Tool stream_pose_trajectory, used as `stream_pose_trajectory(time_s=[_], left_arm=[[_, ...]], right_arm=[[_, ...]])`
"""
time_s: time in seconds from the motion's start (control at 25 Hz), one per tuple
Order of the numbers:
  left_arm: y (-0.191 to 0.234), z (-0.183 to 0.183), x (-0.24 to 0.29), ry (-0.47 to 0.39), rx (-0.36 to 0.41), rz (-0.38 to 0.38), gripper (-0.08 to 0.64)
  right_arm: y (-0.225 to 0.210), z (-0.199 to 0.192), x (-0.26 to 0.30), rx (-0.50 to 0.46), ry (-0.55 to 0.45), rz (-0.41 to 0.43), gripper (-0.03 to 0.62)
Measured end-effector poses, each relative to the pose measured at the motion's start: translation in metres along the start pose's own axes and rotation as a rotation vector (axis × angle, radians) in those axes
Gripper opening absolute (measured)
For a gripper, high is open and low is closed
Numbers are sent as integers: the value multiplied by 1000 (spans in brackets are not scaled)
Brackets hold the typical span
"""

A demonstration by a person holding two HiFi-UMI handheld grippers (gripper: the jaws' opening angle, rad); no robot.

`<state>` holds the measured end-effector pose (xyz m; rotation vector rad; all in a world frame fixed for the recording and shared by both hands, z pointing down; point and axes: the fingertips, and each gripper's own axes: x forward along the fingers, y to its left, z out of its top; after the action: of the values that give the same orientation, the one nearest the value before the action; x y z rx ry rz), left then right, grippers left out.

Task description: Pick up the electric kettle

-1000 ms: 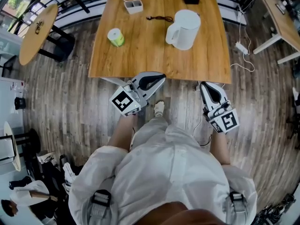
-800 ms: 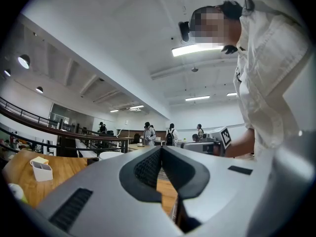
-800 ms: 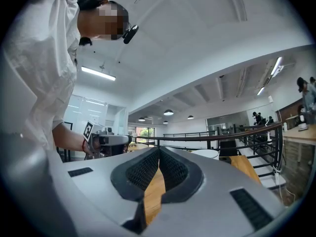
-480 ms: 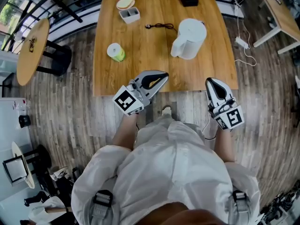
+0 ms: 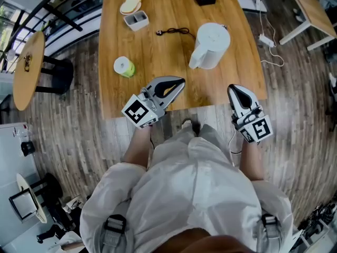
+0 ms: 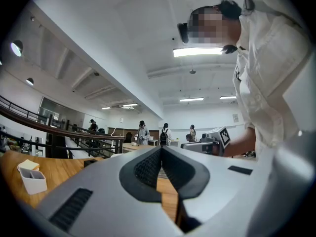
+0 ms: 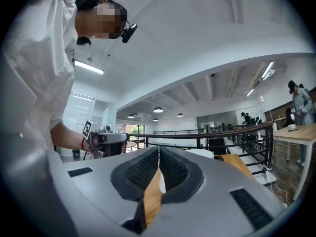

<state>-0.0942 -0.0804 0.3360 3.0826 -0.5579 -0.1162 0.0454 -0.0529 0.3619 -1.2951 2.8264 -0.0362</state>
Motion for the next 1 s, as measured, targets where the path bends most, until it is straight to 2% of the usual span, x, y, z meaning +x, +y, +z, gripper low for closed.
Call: stream_pose_trajectory(time_s=[0.44, 0.72, 1.0], left_arm=[[9, -21, 19, 17, -36, 12, 6], [13, -39, 23, 59, -35, 36, 6], [27, -49, 27, 60, -38, 56, 8]], right_arm=[[-13, -18, 24, 16, 34, 61, 11], [-15, -30, 28, 34, 42, 83, 11], [-19, -40, 34, 33, 62, 88, 11]])
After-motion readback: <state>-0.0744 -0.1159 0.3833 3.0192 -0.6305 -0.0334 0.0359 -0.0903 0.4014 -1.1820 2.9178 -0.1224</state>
